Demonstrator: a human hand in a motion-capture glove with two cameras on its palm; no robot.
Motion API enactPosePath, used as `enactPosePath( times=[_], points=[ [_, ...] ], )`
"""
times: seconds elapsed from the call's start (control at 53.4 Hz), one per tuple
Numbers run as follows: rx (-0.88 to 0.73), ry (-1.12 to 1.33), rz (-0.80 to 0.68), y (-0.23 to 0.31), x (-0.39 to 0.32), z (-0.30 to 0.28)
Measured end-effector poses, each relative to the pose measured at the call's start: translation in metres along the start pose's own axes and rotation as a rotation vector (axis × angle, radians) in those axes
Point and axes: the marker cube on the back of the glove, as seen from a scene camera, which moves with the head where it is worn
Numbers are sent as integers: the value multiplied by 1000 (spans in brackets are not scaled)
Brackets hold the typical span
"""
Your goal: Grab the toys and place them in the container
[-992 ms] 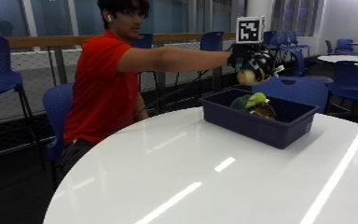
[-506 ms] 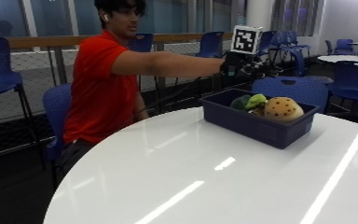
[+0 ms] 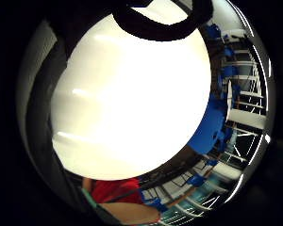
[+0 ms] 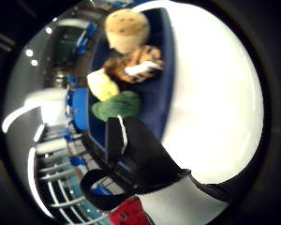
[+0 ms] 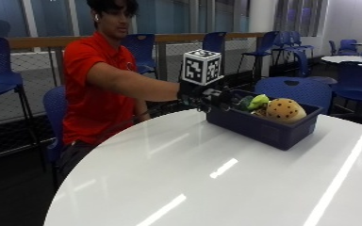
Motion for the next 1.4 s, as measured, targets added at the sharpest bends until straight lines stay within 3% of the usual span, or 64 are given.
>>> enactPosePath(
  times=[0.225, 0.824, 1.404],
  points=[
    [-3, 2, 98, 10, 40, 17],
    [42, 20, 102, 55, 98, 27],
    [39, -107, 69, 77, 92, 30]
  ],
)
